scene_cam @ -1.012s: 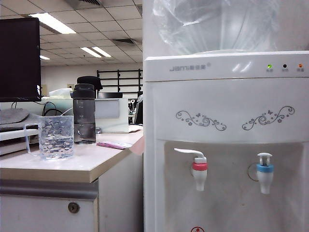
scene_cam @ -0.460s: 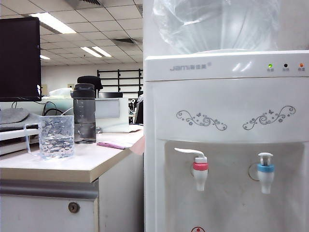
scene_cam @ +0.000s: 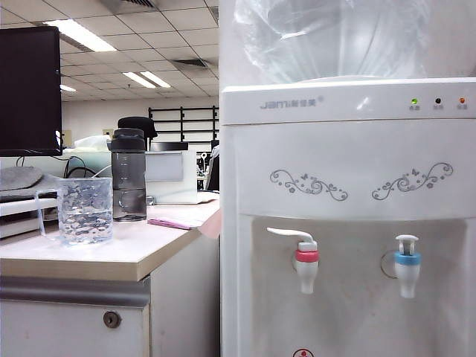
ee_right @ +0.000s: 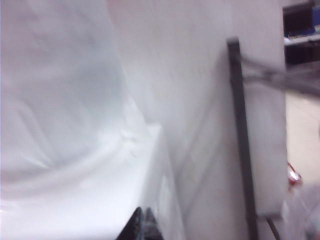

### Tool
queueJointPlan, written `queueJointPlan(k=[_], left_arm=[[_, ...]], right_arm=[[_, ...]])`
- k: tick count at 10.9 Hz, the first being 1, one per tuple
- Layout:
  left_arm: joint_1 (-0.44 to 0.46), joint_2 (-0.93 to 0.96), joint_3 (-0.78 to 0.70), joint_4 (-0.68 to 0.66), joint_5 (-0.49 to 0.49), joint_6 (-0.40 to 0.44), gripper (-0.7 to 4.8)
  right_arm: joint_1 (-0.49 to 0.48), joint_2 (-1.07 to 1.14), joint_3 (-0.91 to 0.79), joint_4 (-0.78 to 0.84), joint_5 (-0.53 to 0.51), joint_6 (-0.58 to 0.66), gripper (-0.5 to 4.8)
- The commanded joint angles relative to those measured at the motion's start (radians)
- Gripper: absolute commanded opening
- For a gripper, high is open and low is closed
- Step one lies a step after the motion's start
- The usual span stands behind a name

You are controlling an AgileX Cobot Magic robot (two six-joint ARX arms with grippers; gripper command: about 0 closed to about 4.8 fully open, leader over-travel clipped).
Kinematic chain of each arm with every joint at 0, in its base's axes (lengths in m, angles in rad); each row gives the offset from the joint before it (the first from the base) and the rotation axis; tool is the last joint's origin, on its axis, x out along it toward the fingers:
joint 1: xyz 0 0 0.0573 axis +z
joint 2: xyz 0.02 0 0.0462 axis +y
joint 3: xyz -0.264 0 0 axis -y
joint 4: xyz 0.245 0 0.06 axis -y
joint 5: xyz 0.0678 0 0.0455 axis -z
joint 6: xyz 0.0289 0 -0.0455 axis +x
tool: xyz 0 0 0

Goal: Pick up the plastic mug from the left desk, go to the cold water outlet of the water dispenser, press the vertical switch to get some water, then put the mug back on the desk.

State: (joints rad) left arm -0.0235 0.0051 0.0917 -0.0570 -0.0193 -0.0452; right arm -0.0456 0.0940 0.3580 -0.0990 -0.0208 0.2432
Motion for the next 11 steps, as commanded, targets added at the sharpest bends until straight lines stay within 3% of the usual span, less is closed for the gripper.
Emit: queueJointPlan(k=[1,2,3,4,5,7,8,9,10,11], left_arm=[[-0.002,0.05,0.047,0.017,-0.002,-0.045,-0.06],[-0.002,0.122,0.071,0.061,-0.002,-0.045,-0.06],[-0.053,0.448,0.162,0.259,0.008,-0.041,-0.06],[-0.088,0.607,0.191,0.396,0.022,-0.042,-0.06],[-0.089,0.752,0.192,0.514,0.069,-0.041,-0.06],[-0.089,0.887,0.192,0.538,0.09,-0.041,0.14],[-0.089,0.907,0.192,0.544,0.08,-0.04,0.97],[-0.089,1.387,0.192,0.93,-0.083,-0.147,4.52],[-0.089,1.578,0.196,1.133,-0.12,-0.154,4.5],[-0.089,1.645,0.238,1.144,-0.169,-0.153,4.35]], right_arm=[[0.002,0.115,0.076,0.02,-0.159,-0.014,-0.02],[0.003,0.213,0.13,0.053,-0.282,-0.015,-0.02],[0.175,0.377,0.246,0.053,-0.315,-0.15,-0.02],[0.373,0.413,0.246,0.046,-0.249,-0.152,-0.02],[0.612,0.472,0.246,0.024,-0.108,-0.169,-0.02],[0.803,0.525,0.246,0.039,0.02,-0.169,-0.01],[0.817,0.528,0.246,0.049,0.022,-0.169,-0.01],[0.824,0.531,0.246,0.058,0.022,-0.169,-0.01],[0.824,0.531,0.246,0.057,0.018,-0.168,-0.01],[0.824,0.531,0.246,0.048,0.018,-0.165,-0.01]])
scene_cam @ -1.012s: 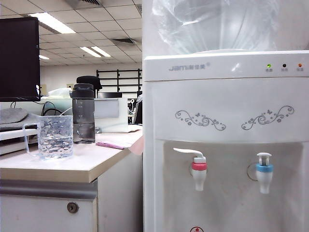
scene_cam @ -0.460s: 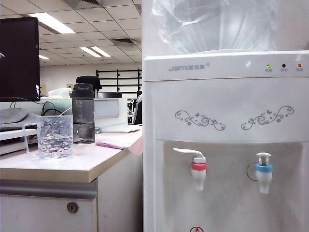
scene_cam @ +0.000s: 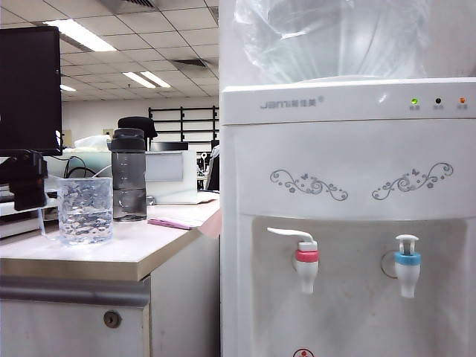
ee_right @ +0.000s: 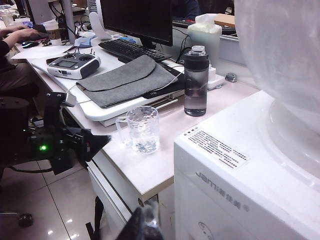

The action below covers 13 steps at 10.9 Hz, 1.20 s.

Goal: Pick up the plastic mug from the left desk, go to the cold water outlet of the water dispenser, press the vertical switch to get some water, then put the mug back on the desk.

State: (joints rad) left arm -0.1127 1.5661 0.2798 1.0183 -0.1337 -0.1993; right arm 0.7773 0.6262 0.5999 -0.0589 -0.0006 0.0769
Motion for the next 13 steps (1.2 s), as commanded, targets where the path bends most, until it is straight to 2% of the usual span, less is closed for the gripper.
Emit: queueJointPlan(k=[1,2,7,8,9,10,13], left_arm=[[0.001,0.168,0.135,0.068,-0.058,0.002,4.35],[0.001,0.256,0.212,0.068,-0.163,0.0,4.35],[0.013,0.339,0.301,0.068,-0.162,0.001,4.35],[0.042,0.35,0.307,0.061,-0.147,0.005,4.35],[0.064,0.355,0.312,0.061,-0.075,0.052,4.35],[0.064,0.356,0.402,-0.013,-0.023,0.098,4.35],[0.064,0.432,0.43,0.006,-0.019,0.098,4.34]], right_arm=[[0.001,-0.001,0.004,-0.021,-0.002,0.001,-0.01],[0.001,-0.001,0.004,-0.026,-0.001,0.001,-0.01],[0.001,-0.001,0.003,-0.057,-0.001,0.001,-0.01],[0.0,-0.001,0.003,-0.058,0.002,0.001,-0.01],[0.0,-0.001,0.003,-0.068,0.002,0.001,-0.01],[0.0,-0.001,0.003,-0.072,0.002,0.001,-0.01],[0.0,-0.001,0.003,-0.072,0.003,0.001,-0.01]])
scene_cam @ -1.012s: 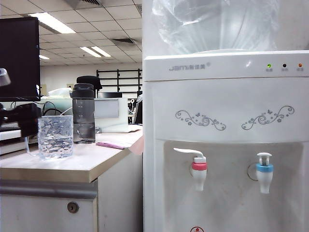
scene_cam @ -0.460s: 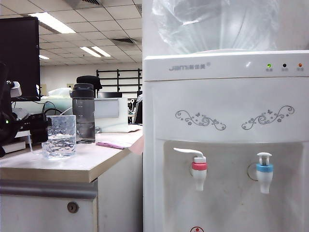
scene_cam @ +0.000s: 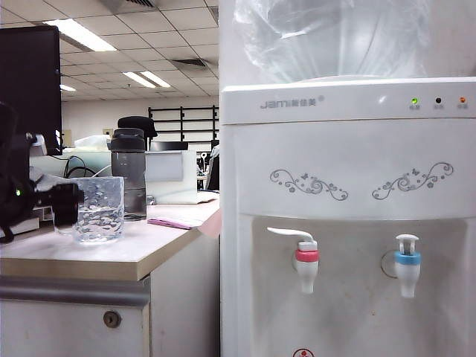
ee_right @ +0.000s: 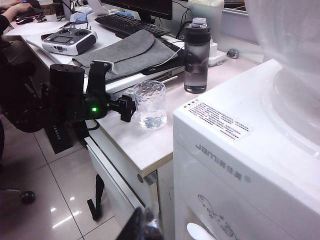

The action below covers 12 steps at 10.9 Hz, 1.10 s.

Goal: Pick up the plastic mug from the left desk, go to the cold water outlet of the water dispenser, press the vertical switch to get some water, then put the mug back on the desk.

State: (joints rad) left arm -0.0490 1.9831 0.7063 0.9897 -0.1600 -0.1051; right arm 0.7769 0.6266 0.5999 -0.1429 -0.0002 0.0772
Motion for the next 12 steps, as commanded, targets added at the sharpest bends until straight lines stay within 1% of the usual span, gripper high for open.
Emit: queueJointPlan(k=[1,2,3,5,6,7,8,12], left_arm=[[0.0,0.025,0.007,0.05,0.007,0.004,4.26],[0.0,0.032,0.016,0.051,0.007,0.004,4.19],[0.0,0.032,0.016,0.051,0.007,0.004,2.73],[0.0,0.032,0.015,0.054,0.008,0.004,2.66],[0.0,0.032,0.015,0.076,0.049,0.023,2.67],[-0.001,0.032,0.016,0.093,0.075,0.023,0.22],[-0.001,0.032,0.016,0.093,0.075,0.023,-0.06],[-0.001,0.031,0.016,0.093,0.075,0.022,-0.06]], right_arm=[[0.0,-0.001,0.003,0.011,0.002,0.001,-0.01],[0.0,-0.001,0.003,0.011,0.002,0.001,-0.01],[0.0,-0.001,0.003,0.007,0.006,0.001,-0.01],[0.0,-0.001,0.003,0.004,0.006,0.001,-0.01],[0.0,-0.001,0.002,-0.016,0.01,0.0,-0.01],[0.0,-0.001,0.002,-0.018,0.01,0.0,-0.01],[0.0,-0.001,0.002,-0.018,0.01,0.001,-0.01],[0.0,-0.001,0.002,-0.018,0.01,0.0,-0.01]])
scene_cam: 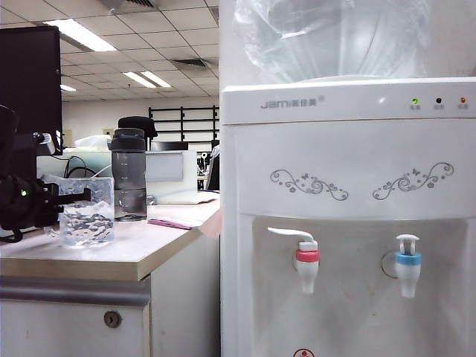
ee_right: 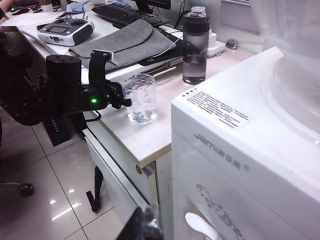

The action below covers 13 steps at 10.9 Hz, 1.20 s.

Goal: Pick up the plastic mug from the left desk, go to the cold water outlet of the water dispenser, press the vertical switch to get some water, then put the mug back on the desk.

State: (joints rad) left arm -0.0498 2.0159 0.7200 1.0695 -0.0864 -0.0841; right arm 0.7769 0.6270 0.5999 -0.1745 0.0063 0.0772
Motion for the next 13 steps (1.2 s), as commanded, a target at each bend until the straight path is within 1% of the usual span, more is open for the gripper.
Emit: queueJointPlan(k=[1,2,3,4,5,6,7,8,9,10,11,12,13], left_arm=[[0.0,-0.003,0.002,0.021,0.039,-0.003,-0.06],[-0.001,-0.038,0.002,0.024,0.069,-0.006,-0.06],[-0.001,-0.122,0.0,-0.039,0.13,-0.006,-0.06],[-0.001,-0.155,0.0,-0.047,0.192,-0.006,-0.06],[-0.001,-0.256,0.0,-0.134,0.252,-0.021,-0.06],[-0.001,-0.285,0.0,-0.157,0.273,-0.021,-0.06],[-0.074,-0.525,0.0,-0.353,0.405,-0.047,-0.06],[-0.108,-0.551,0.0,-0.362,0.406,-0.047,-0.06],[-0.301,-0.651,0.0,-0.433,0.404,-0.093,-0.06],[-0.343,-0.658,0.0,-0.433,0.403,-0.101,-0.06],[-0.563,-0.656,0.0,-0.463,0.343,-0.1,-0.06],[-0.614,-0.655,0.0,-0.48,0.317,-0.1,-0.06],[-0.833,-0.462,0.0,-0.412,0.168,-0.099,-0.06]], right_arm=[[0.0,-0.001,0.002,0.013,0.039,0.0,-0.01],[0.0,-0.001,0.002,0.014,0.074,0.0,-0.01],[0.0,-0.001,0.002,0.014,0.074,0.0,-0.01],[0.0,-0.002,0.002,0.014,0.074,0.0,-0.01],[0.0,-0.002,0.003,0.014,0.074,0.0,-0.01],[0.0,-0.003,0.003,0.015,0.074,0.0,-0.01],[0.0,-0.082,0.004,-0.025,0.154,0.0,-0.01],[0.0,-0.114,0.004,-0.047,0.159,-0.001,-0.01],[0.0,-0.221,0.004,-0.138,0.226,-0.002,-0.01],[0.0,-0.22,0.004,-0.139,0.246,-0.003,-0.01],[0.0,-0.22,0.004,-0.14,0.317,-0.003,-0.01],[0.0,-0.22,0.004,-0.14,0.318,-0.003,-0.01],[0.0,-0.22,0.004,-0.147,0.396,-0.003,-0.01]])
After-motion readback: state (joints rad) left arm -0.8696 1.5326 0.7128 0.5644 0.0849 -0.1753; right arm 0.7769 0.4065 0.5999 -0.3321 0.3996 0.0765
